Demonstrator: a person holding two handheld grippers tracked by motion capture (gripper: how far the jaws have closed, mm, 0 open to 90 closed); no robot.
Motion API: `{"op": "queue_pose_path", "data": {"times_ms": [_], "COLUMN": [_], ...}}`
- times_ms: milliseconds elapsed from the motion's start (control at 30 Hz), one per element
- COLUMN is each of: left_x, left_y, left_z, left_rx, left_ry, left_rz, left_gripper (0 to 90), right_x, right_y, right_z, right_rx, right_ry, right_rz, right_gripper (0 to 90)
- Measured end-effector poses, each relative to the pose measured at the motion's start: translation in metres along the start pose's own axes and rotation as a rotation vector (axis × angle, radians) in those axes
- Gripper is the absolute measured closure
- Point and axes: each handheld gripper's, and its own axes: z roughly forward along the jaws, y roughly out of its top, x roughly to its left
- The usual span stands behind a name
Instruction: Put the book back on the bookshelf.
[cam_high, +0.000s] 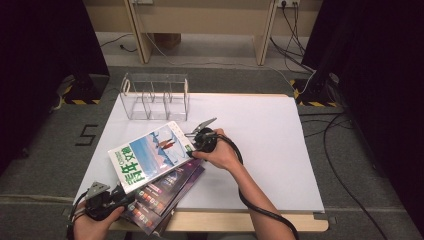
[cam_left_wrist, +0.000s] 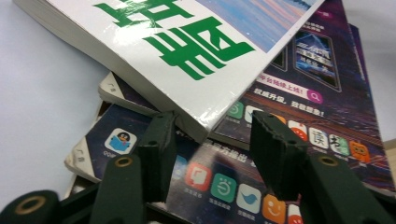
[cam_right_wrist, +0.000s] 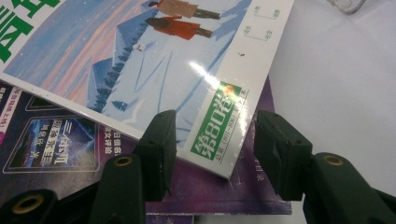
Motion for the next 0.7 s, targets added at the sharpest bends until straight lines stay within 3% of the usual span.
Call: {"op": "queue_pose_path", "data": {"times_ms": [200,333,700], "left_x": [0.004,-0.001,-0.004], "left_y": [-0.001,-0.006,-0.008], "left_z": [-0.001,-0.001,-0.003], "left_rx": [-0.039,-0.072,-0.111], "left_ry": [-0.019,0.012,0.029], "left_rz": [-0.077,-0.083,-0.138], "left_gripper": [57.6,57.8,63.7], "right_x": [0.0,0.001,0.005], "right_y": [-0.004,-0.005,-0.006], "right_z": [0.008,0.008,0.008], "right_rx": [-0.001,-0.007,-0.013], "right_ry": [0.022,0.019,-0.004], "right_rz": [0.018,0.052,0.061], "right_gripper": [48.0,48.7,48.9]}}
